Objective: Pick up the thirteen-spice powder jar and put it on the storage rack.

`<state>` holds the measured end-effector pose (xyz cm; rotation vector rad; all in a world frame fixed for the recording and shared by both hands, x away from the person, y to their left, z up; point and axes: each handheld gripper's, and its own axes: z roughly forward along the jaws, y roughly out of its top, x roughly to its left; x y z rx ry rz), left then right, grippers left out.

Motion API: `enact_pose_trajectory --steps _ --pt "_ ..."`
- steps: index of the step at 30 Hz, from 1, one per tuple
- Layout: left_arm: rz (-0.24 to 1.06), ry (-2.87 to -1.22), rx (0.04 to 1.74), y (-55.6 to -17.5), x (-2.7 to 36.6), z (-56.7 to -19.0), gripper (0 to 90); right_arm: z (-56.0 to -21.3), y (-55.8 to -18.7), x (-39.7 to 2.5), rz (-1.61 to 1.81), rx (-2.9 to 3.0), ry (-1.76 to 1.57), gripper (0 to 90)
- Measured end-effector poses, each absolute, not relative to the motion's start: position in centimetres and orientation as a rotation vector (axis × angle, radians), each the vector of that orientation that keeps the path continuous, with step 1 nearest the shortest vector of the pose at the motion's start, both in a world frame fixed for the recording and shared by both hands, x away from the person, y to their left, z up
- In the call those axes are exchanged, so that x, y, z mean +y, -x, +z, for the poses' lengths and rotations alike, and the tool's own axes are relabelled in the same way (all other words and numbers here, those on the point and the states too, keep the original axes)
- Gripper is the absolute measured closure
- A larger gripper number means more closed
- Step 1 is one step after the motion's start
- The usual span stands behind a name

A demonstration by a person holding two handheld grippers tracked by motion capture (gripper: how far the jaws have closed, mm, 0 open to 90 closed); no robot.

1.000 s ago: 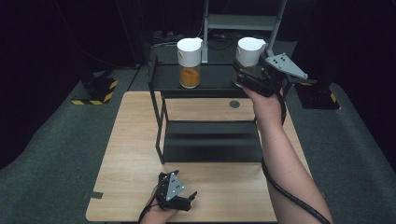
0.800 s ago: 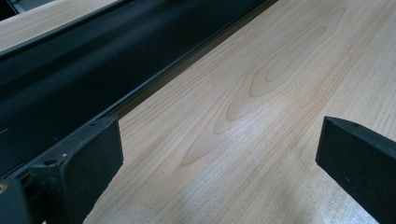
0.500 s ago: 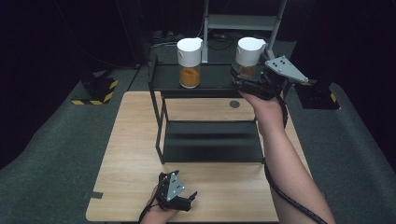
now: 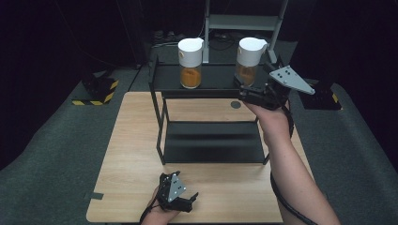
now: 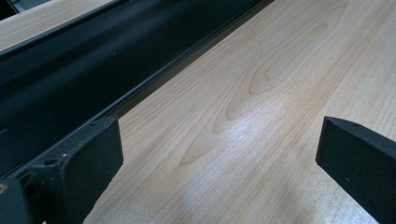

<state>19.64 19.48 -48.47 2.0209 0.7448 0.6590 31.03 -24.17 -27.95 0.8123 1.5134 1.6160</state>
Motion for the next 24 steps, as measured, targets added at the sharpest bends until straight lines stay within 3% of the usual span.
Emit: enact_pose_trajectory --steps 24 --pt "0.641 -2.027 0.744 -19.9 19.6 -48.4 1.0 -31.0 -27.5 -25.7 1.613 1.567 -0.768 0.0"
